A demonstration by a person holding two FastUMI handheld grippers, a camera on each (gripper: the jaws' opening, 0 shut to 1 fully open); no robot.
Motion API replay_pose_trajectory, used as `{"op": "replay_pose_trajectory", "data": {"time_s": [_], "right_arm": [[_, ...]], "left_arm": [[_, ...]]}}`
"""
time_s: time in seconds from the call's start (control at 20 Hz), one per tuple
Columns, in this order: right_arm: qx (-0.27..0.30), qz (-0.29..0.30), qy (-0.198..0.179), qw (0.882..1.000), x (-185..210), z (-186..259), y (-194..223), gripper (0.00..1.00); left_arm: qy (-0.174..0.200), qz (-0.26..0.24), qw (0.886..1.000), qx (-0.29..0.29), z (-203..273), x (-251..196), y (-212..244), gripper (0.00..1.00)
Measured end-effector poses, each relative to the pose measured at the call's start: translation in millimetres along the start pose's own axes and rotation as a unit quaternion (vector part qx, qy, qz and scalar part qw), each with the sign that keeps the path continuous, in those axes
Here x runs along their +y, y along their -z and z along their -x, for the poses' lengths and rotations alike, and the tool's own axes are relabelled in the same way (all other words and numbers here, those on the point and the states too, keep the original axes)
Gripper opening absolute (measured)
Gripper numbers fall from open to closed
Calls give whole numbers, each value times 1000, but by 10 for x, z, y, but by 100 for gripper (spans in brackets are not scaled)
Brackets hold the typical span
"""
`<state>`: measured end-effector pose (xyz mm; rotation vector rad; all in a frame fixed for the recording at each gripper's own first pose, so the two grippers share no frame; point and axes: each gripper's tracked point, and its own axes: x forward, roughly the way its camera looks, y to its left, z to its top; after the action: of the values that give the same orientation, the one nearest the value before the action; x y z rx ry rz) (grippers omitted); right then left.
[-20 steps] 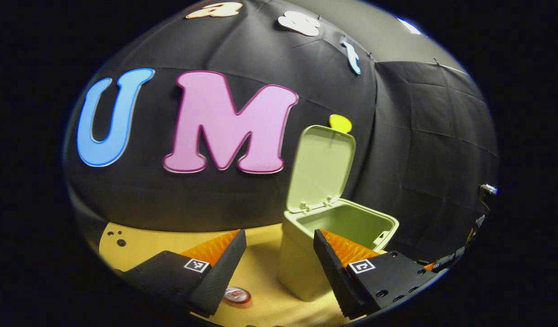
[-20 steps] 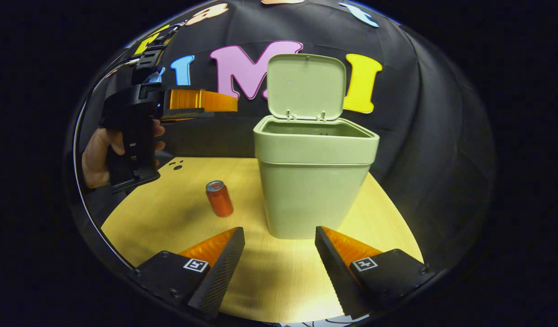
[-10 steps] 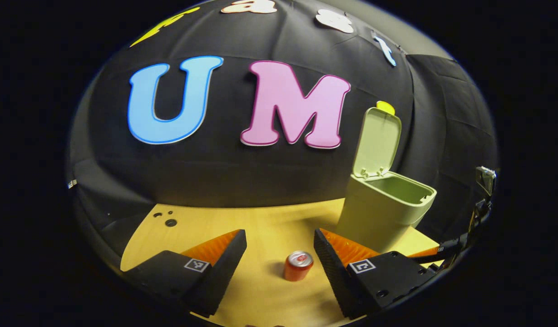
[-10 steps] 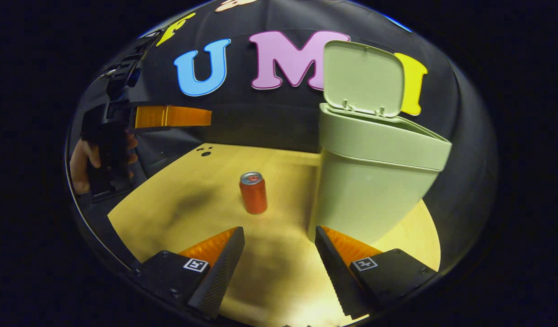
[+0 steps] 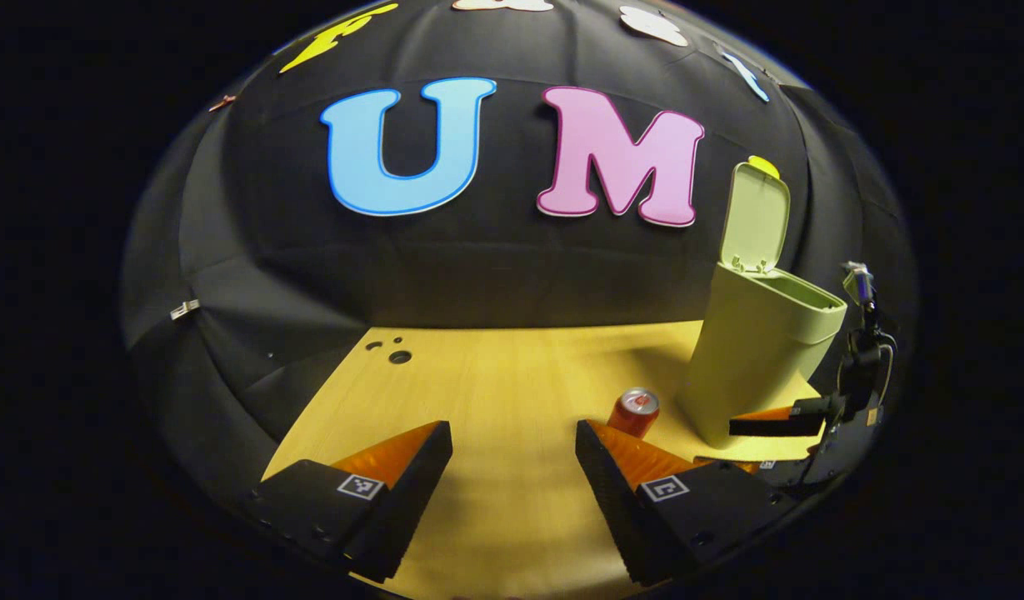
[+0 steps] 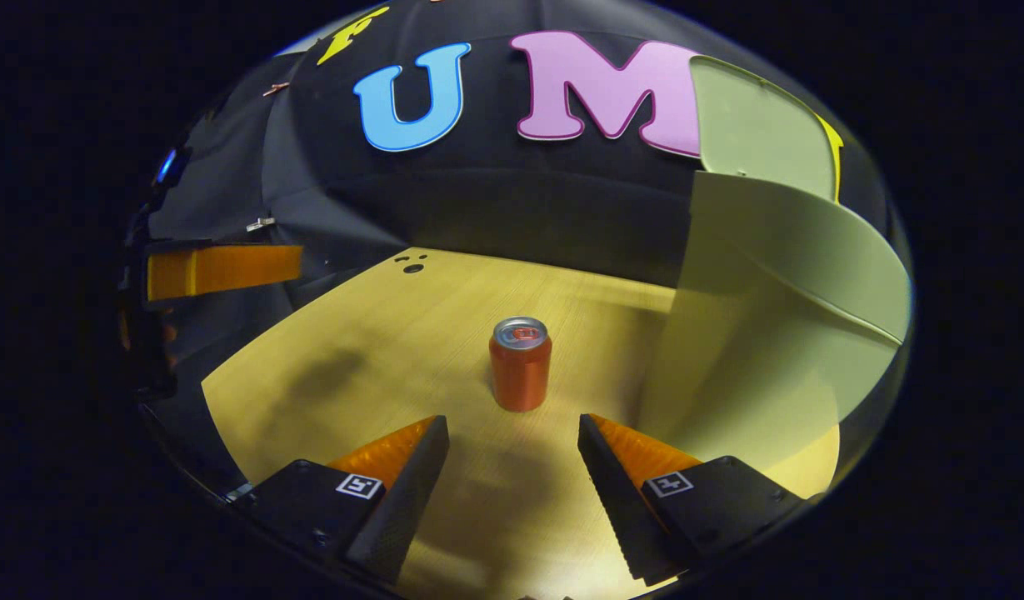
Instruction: Press the lid of the desktop garbage bin to open it, pick up the crumpled paper on the desktop and throw it into the bin, then pick up the pop can on the desktop and drop it into the bin, and finally close the garbage bin lid.
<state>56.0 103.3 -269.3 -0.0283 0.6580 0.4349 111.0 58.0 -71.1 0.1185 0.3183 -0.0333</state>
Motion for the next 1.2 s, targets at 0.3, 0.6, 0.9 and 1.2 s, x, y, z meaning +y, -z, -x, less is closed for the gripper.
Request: {"op": "replay_pose_trajectory", "data": {"time_s": [0.3,0.6,0.9,1.2], "right_arm": [[17,1,-2,1000,10,-492,91,99],[33,-2,4,999,-40,-954,169,99],[30,4,20,999,-141,-1328,84,99],[19,5,23,1000,-198,-1536,-48,99]], "left_arm": [[-41,62,996,45,181,236,371,96],[-71,74,993,66,259,363,563,96],[-86,75,991,69,202,420,534,96],[-80,81,990,77,124,366,598,96]]}}
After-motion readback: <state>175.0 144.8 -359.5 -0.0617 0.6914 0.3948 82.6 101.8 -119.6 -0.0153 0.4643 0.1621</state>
